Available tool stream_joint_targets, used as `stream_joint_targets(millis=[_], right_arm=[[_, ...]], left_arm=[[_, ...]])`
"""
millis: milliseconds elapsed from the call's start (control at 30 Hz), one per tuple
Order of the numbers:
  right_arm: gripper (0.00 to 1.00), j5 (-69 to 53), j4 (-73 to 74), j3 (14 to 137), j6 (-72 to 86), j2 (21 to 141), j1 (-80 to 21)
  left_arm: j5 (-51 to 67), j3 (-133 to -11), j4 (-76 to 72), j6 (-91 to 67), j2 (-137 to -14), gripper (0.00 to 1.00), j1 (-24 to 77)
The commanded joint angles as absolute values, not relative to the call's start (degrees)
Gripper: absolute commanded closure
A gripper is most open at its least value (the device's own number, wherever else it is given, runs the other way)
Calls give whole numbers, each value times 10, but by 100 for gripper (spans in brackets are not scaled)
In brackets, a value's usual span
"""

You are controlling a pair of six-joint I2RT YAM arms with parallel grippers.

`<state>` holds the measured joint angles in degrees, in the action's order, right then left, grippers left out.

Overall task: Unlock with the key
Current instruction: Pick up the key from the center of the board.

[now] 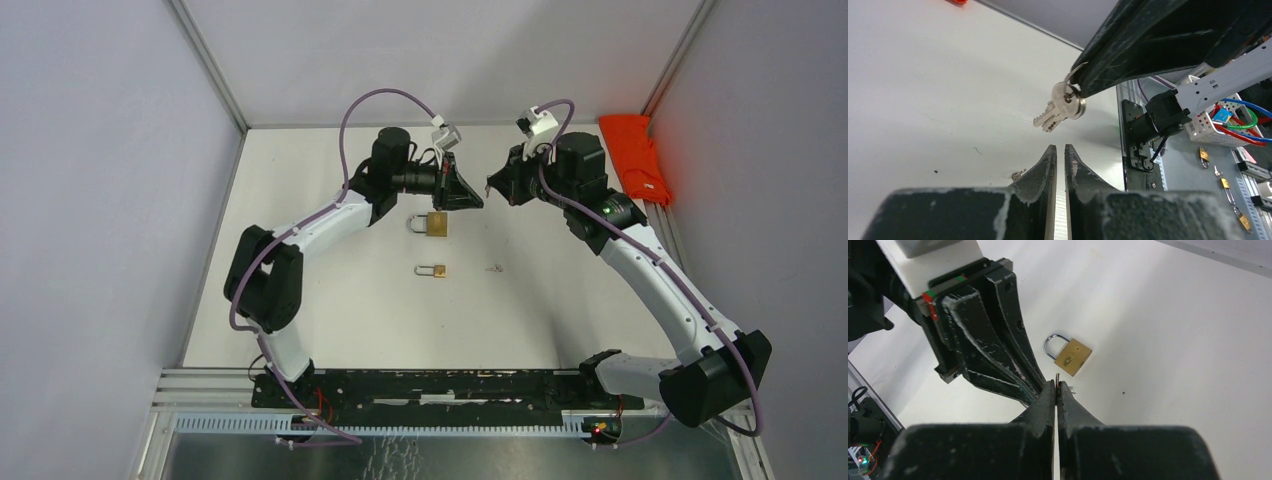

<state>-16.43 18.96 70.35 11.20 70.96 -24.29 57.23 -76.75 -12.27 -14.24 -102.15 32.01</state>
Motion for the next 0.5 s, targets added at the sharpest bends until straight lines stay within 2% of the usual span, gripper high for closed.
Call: stream_joint_targets(millis=[0,233,467], right_arm=[[100,-154,180,699,105,694,-246],[100,-177,177,702,111,695,-246],[100,-210,161,696,128,701,-246]], left_arm=[[563,-770,-116,-109,-982,83,322],[535,-783,-96,-104,-989,67,322],[528,-787,-111,-102,-993,61,322]])
